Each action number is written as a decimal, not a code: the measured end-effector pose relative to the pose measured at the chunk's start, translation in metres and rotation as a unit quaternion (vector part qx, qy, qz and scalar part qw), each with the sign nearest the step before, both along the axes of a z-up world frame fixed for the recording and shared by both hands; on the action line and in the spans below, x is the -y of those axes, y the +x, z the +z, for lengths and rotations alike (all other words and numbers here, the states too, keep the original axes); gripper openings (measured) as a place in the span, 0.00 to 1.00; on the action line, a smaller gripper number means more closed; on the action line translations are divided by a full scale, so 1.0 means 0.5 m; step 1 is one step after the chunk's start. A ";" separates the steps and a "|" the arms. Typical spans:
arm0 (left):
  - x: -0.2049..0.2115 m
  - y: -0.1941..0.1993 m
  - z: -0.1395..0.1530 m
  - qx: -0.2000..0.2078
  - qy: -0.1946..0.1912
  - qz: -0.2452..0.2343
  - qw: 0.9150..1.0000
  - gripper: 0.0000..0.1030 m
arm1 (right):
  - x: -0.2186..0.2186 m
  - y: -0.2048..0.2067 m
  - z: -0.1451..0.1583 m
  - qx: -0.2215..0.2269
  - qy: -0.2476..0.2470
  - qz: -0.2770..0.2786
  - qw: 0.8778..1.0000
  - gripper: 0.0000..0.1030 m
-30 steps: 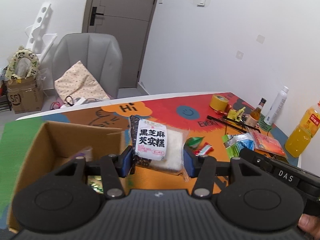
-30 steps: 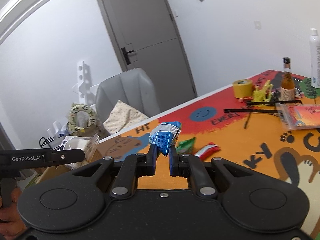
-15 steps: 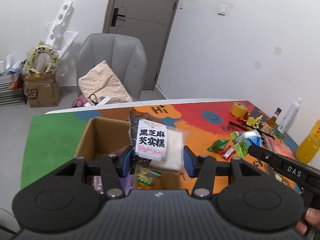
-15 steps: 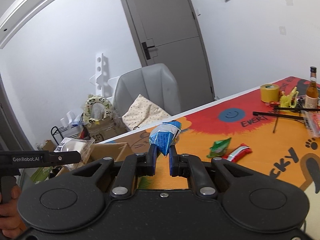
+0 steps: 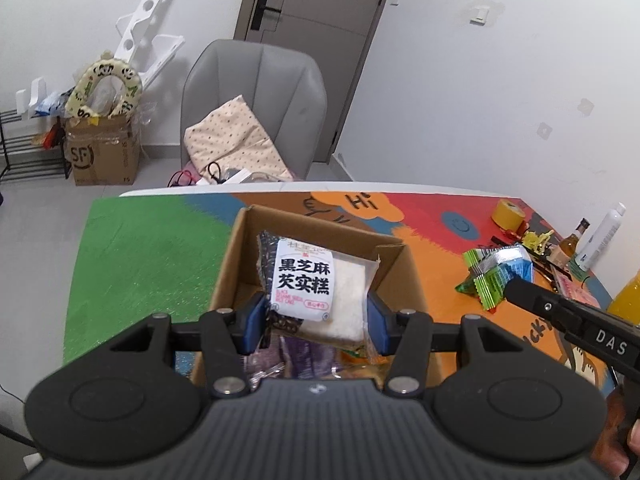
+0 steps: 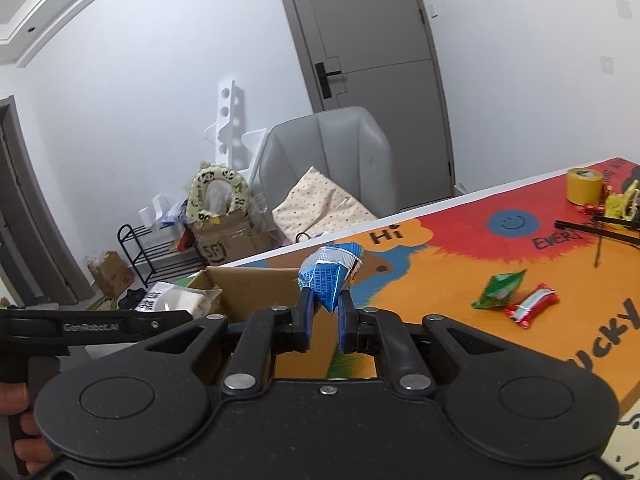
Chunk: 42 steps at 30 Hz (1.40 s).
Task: Organize snacks
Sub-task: 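Lower both snacks into the box and open both grippers to release them, then move both tools back over the green bag and red-white bar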
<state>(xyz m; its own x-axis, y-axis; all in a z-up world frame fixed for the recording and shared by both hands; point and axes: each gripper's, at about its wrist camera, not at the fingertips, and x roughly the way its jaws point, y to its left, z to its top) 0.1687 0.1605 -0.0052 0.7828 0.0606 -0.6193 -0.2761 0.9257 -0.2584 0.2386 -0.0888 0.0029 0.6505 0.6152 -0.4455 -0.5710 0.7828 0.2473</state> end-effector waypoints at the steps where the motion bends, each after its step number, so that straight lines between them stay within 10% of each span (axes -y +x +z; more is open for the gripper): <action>1: -0.005 0.003 -0.004 -0.002 -0.003 0.002 1.000 0.50 | -0.008 0.001 0.000 -0.001 -0.001 0.002 1.000 0.10; 13: -0.031 -0.010 0.015 0.036 0.004 0.021 0.999 0.76 | -0.085 0.015 0.002 -0.021 -0.001 0.045 0.999 0.13; 42: 0.090 0.039 0.006 0.004 0.021 -0.062 0.998 1.00 | 0.095 0.013 -0.035 -0.023 -0.029 -0.084 0.996 0.88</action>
